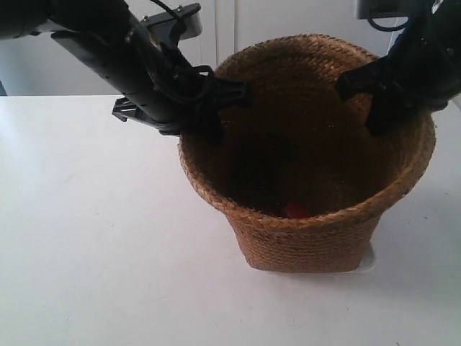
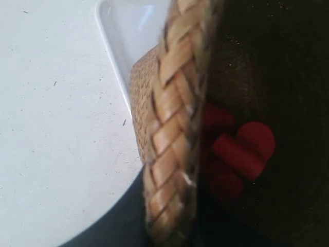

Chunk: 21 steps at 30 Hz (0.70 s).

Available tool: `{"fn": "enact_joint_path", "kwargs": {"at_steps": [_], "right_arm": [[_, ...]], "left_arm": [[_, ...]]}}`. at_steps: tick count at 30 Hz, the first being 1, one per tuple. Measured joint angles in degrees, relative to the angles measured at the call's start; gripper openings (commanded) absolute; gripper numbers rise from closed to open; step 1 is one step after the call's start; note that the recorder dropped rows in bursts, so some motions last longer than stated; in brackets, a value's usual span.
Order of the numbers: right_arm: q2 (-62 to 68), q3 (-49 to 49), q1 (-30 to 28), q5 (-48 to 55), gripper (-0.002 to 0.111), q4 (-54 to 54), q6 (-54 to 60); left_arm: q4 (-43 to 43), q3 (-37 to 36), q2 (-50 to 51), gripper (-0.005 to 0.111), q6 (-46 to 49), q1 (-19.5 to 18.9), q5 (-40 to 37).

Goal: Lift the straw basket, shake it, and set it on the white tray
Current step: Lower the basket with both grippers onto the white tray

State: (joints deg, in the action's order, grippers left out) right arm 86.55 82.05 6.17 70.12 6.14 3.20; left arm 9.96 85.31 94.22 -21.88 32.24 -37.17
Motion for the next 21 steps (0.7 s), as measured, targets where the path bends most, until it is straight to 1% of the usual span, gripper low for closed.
{"fn": "enact_joint_path", "kwargs": {"at_steps": [3, 6, 11, 14, 17, 21], "right_arm": [[0.0, 0.0, -1.66, 0.22, 0.0, 0.25, 0.0], [0.0, 0.0, -3.18, 0.47, 0.0, 0.82, 0.0], [0.38, 0.05, -4.13, -0.43, 0.0, 1.45, 0.29], [1.74, 0.43, -4.31, -0.44, 0.0, 1.55, 0.55], [3.52, 1.12, -4.44, -0.44, 0.0, 1.65, 0.67], [4.67, 1.31, -4.44, -1.08, 0.0, 1.69, 0.89]], "left_arm": [[-0.85, 3.43, 1.85, 0.0, 0.0, 0.0, -3.23], [-1.87, 8.55, 4.25, 0.0, -0.08, 0.0, -7.7], [-5.39, 20.45, 9.72, 0.0, -0.08, 0.03, -16.46], [-5.91, 25.76, 12.96, 0.0, -0.08, 0.03, -20.35], [-6.12, 29.01, 15.62, 0.0, -0.08, 0.03, -22.65], [-6.74, 30.96, 17.41, 0.0, -0.82, 0.03, -23.78]]}}
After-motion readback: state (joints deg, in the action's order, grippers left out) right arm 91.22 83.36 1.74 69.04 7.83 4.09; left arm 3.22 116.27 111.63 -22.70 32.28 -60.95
